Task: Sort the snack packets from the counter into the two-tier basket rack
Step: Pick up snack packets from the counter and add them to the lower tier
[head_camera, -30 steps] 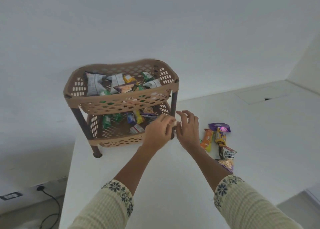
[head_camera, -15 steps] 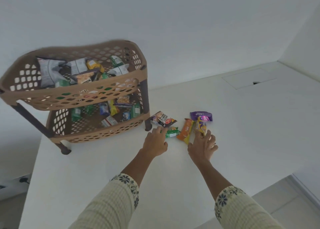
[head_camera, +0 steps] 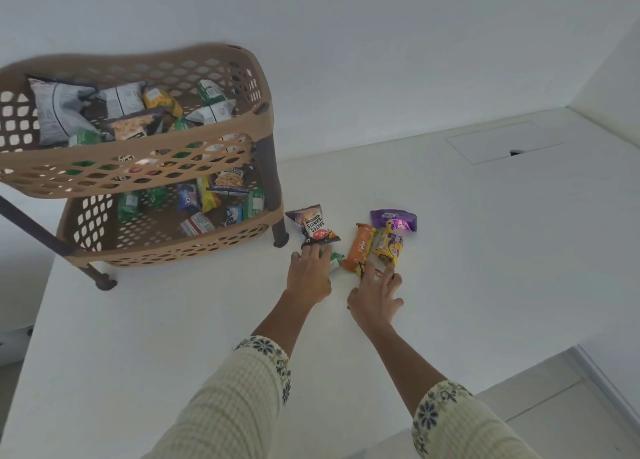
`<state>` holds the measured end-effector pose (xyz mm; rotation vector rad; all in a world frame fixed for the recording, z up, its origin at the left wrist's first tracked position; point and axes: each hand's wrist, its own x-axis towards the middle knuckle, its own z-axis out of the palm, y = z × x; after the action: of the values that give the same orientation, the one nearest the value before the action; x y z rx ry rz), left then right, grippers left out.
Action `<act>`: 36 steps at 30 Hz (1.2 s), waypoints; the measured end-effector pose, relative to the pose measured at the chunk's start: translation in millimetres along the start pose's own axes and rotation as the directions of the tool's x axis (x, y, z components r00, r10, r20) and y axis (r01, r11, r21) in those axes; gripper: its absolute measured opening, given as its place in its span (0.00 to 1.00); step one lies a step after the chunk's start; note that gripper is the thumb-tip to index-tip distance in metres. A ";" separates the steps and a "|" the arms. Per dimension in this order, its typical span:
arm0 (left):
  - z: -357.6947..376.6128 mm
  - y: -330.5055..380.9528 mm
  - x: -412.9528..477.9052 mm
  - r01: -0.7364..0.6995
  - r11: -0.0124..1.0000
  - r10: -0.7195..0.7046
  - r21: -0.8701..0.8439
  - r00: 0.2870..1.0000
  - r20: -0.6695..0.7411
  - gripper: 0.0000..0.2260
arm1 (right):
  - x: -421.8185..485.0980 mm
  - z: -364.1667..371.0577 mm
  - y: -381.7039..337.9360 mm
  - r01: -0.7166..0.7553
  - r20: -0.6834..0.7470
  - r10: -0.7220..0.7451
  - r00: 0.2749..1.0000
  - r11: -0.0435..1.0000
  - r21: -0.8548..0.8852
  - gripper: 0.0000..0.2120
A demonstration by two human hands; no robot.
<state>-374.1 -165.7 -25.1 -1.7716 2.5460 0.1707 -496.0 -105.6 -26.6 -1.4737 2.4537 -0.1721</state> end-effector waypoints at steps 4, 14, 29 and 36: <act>12.7 -1.9 -23.7 0.061 0.997 -0.059 -0.054 0.997 0.052 0.25 | -6.6 10.1 -2.5 0.053 -0.013 -0.053 0.998 0.998 -0.027 0.31; 26.3 -33.8 -90.1 0.191 0.977 -0.192 -0.097 0.981 0.004 0.22 | -40.6 28.9 -41.2 0.216 -0.011 -0.216 0.976 0.976 -0.006 0.29; -36.7 -196.0 -168.7 0.400 0.796 -0.546 -0.455 0.797 -0.256 0.25 | -99.8 26.5 -196.2 0.543 -0.237 -0.489 0.840 0.751 0.376 0.18; -79.2 -251.8 -148.6 0.380 0.791 -0.577 -0.480 0.725 -0.376 0.25 | -99.4 3.3 -284.0 0.715 -0.387 -0.601 0.699 0.592 0.371 0.19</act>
<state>-83.8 -122.5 49.5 -2.9332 2.2998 0.1973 -210.3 -152.8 55.4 -2.0978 1.6254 -1.0934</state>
